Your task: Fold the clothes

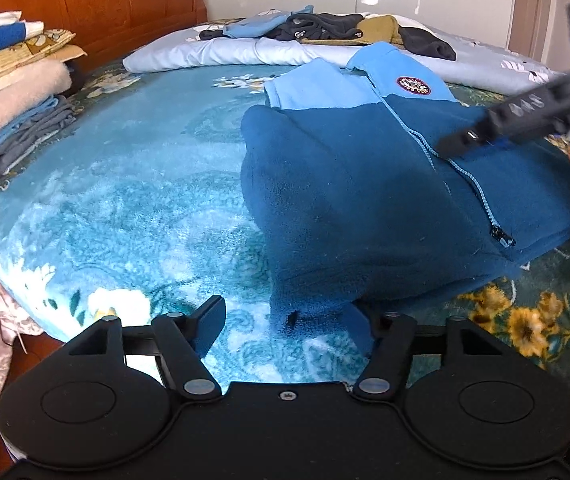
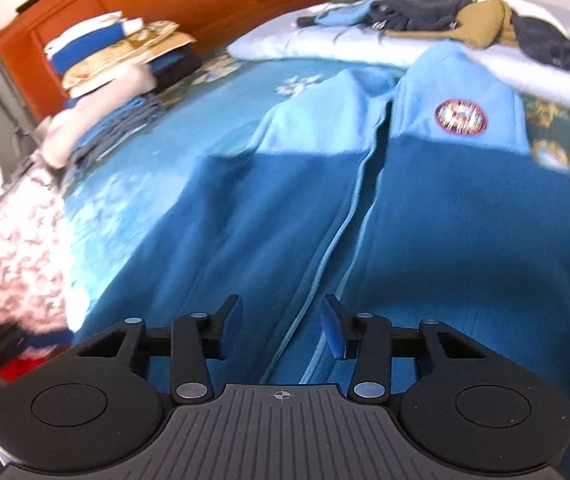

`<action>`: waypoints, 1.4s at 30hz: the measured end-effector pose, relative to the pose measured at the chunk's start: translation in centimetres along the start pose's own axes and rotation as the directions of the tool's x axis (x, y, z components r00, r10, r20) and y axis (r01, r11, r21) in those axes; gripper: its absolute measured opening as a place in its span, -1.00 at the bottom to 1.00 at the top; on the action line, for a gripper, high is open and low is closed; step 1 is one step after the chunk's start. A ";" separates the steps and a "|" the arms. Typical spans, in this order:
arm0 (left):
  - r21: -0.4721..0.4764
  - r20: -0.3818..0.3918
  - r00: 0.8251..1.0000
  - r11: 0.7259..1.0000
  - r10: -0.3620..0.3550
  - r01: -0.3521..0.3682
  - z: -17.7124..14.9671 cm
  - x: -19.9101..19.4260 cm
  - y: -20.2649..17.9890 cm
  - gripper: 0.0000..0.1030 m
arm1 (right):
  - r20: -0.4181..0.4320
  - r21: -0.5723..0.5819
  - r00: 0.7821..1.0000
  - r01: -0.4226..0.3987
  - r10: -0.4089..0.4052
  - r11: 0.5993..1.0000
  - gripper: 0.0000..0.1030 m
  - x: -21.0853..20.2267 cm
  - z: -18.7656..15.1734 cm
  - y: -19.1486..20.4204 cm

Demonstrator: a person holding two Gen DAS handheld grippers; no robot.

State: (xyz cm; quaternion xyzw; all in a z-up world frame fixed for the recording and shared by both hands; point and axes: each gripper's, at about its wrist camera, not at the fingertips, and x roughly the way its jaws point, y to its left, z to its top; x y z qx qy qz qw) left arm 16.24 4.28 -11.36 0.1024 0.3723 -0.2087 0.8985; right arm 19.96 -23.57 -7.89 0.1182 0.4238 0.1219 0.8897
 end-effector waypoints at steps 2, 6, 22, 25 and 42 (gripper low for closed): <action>-0.009 0.003 1.000 1.000 -0.005 0.005 0.1 0.1 0.1 0.13 | -0.018 0.033 1.000 0.002 -0.001 0.999 -0.22 1.2 1.0 -0.8; -0.023 0.018 0.999 0.999 -0.026 0.027 0.3 0.5 0.2 0.06 | -0.056 0.104 0.998 -0.007 0.013 0.995 -0.32 3.5 2.5 -2.3; -0.071 0.032 0.998 0.996 -0.059 0.061 0.8 1.4 0.1 -0.04 | -0.021 0.204 0.997 -0.065 0.071 0.977 -0.86 5.7 2.2 -4.9; -0.074 0.019 0.999 0.996 -0.051 0.052 0.8 1.7 0.1 -0.04 | -0.024 0.189 0.998 -0.045 0.050 0.981 -0.86 5.7 1.9 -5.1; -0.127 -0.008 1.000 0.992 0.010 -0.011 1.2 2.0 0.3 -0.06 | -0.095 -0.166 0.984 -0.164 0.149 0.972 -0.44 -5.1 -6.0 0.4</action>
